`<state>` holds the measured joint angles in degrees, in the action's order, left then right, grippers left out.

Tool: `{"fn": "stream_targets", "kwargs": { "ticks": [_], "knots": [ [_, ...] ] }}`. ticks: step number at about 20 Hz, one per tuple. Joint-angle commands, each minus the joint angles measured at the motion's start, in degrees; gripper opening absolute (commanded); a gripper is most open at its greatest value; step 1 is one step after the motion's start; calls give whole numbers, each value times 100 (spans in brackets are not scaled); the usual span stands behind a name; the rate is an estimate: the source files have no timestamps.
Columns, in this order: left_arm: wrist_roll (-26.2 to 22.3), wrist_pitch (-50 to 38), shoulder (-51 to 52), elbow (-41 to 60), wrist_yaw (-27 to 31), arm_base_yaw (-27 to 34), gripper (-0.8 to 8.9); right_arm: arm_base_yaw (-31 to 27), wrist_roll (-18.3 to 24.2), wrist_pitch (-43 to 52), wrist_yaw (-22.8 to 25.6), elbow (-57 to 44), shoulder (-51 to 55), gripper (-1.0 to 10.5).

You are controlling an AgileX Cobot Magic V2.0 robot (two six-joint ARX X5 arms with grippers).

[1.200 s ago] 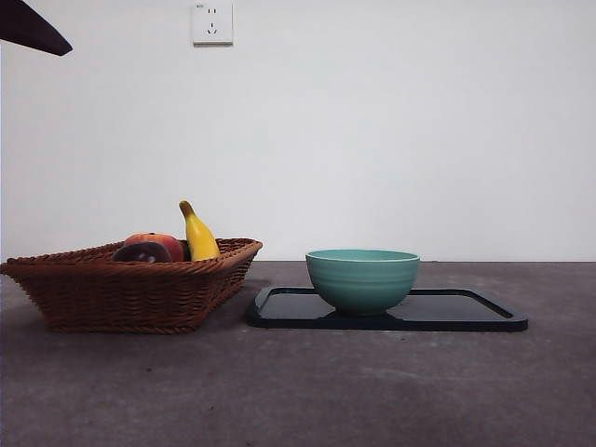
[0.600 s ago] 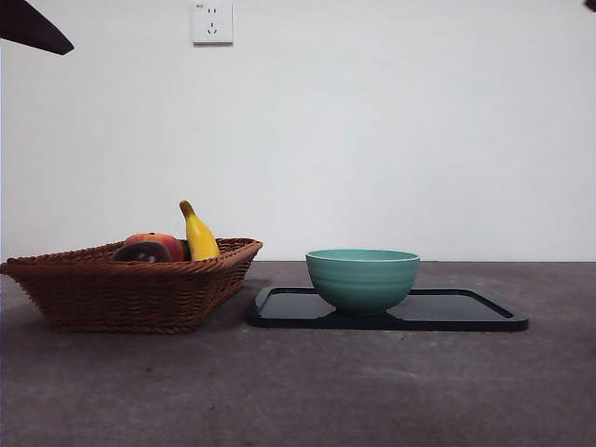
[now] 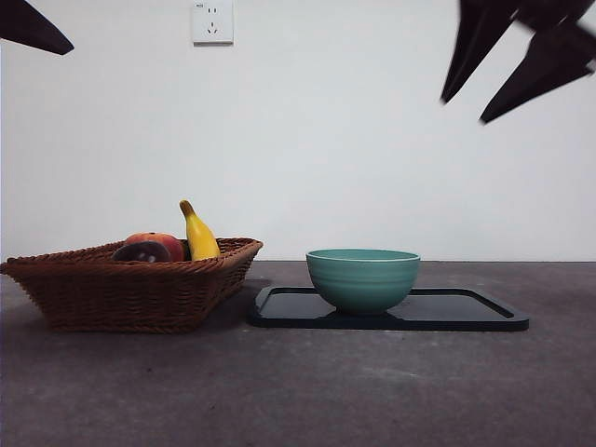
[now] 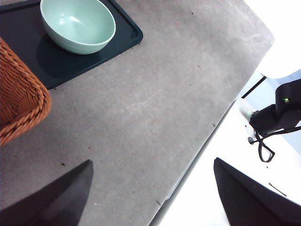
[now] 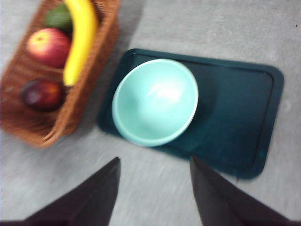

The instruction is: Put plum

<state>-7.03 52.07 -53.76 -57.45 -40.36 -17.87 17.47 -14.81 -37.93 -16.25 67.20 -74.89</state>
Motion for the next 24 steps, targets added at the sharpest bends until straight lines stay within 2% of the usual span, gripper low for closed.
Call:
{"fn": "stream_targets", "kwargs": {
  "ticks": [1,6,16,24],
  "knots": [
    [-109,-57,-37,-76,-20,-22,402,-17,177,24,26,424,-697,277],
    [-109,-59,-37,-76,-20,-20,402,-13,264,330,173,833,-1891,276],
    [-129,-68,-37,-76,-20,-20,402,22,256,1016,175,835,-3051,273],
    [-129,-66,-37,-76,-20,-20,402,66,262,1279,286,835,-3331,8]
  ]
}}
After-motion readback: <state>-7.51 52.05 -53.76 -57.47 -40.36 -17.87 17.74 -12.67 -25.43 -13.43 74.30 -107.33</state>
